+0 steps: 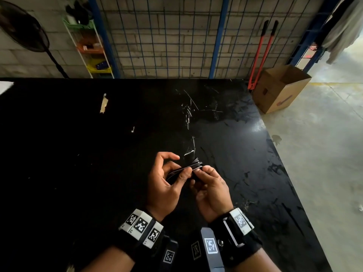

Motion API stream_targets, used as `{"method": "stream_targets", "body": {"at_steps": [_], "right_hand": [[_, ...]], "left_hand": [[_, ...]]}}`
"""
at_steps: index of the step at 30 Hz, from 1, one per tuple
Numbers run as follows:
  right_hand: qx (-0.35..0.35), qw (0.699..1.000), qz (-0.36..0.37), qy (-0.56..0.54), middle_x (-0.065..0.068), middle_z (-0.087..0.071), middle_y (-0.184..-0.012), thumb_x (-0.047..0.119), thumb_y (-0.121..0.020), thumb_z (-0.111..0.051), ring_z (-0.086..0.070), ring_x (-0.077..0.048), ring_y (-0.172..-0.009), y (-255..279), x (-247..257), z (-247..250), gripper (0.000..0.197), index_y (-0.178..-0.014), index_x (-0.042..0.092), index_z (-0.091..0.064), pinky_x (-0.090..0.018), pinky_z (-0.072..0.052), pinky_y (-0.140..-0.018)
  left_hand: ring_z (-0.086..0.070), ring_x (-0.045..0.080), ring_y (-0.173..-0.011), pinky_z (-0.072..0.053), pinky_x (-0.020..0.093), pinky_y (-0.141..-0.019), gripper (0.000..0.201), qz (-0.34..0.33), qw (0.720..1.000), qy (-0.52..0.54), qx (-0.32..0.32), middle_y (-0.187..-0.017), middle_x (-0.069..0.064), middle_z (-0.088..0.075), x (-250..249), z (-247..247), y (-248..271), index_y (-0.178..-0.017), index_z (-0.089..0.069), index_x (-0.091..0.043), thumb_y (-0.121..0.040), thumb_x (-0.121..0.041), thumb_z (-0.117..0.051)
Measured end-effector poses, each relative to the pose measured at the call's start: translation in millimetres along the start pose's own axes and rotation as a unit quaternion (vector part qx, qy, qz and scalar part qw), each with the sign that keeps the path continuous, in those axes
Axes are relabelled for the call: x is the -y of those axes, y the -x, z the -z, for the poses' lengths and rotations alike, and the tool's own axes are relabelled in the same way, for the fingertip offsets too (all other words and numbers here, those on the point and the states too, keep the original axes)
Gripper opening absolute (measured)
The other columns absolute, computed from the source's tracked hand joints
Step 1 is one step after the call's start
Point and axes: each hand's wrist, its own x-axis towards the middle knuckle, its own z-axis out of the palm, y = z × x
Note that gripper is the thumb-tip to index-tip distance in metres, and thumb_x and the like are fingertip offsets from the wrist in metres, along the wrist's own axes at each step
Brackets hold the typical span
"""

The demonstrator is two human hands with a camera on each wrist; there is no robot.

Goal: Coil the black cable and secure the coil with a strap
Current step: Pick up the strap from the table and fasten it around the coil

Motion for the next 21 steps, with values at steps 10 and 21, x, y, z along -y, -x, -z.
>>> {"method": "stream_targets", "body": {"at_steps": [10, 21], "right_hand": [[0.027, 0.997, 0.060, 0.038, -0.009, -0.072, -0.078, -0.012, -0.094, -0.056, -0.069, -0.018, -0.069, -4, 6, 0, 0.025, -0.083, 0.009, -0.062, -0.023, -0.056, -0.062], [0.129, 0.977, 0.130, 0.108, -0.014, -0.075, -0.089, 0.014, -0.069, -0.089, -0.072, -0.019, -0.080, -4, 4, -2, 0.034, -0.097, 0.003, -0.072, -0.027, -0.060, -0.075]], "left_hand": [[-0.078, 0.014, -0.079, -0.056, 0.020, -0.073, 0.025, 0.031, 0.999, 0.012, 0.010, -0.087, 0.007, -0.081, 9, -1, -14, -0.104, -0.081, -0.022, -0.090, -0.002, -0.075], [-0.077, 0.004, -0.092, -0.063, 0.033, -0.082, 0.027, -0.044, 0.991, -0.130, -0.012, -0.098, -0.009, -0.079, 5, 3, -19, -0.113, -0.081, -0.021, -0.088, -0.032, -0.077]]}}
